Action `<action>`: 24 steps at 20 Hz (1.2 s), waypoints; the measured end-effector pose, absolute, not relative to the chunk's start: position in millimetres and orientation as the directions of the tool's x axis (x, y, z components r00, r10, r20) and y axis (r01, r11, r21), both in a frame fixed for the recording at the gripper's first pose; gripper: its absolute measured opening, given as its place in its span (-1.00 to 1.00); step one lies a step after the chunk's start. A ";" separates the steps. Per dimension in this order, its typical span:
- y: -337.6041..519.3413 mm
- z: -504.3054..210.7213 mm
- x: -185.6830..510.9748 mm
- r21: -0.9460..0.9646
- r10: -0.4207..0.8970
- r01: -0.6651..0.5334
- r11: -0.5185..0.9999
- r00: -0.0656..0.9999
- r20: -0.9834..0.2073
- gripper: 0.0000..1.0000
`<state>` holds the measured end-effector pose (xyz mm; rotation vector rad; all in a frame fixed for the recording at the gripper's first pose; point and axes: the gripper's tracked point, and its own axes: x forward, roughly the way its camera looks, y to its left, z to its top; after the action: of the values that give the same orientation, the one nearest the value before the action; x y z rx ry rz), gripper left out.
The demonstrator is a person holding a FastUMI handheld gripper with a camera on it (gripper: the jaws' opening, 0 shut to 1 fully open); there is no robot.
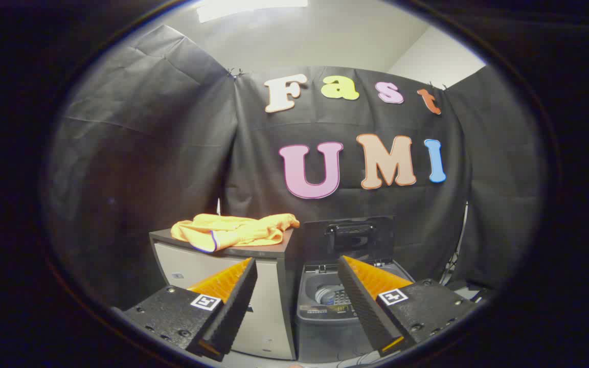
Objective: Put the clothes into the washing machine and then close the washing machine lid.
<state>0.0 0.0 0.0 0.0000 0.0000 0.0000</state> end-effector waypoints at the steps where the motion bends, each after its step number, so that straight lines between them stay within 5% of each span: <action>1: 1.9 1.1 0.9 0.001 0.000 0.000 1.000 1.000 -0.001 0.93; 13: 48.4 12.3 31.2 -0.033 0.050 -0.052 0.998 0.997 -0.058 0.94; 20: 107.7 32.3 96.5 0.072 0.148 -0.139 0.988 0.979 -0.142 0.92; 24: 124.1 38.0 152.7 -0.070 0.122 -0.135 0.988 0.977 -0.173 0.94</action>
<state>152.7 124.1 38.0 -0.0817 0.1691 0.1297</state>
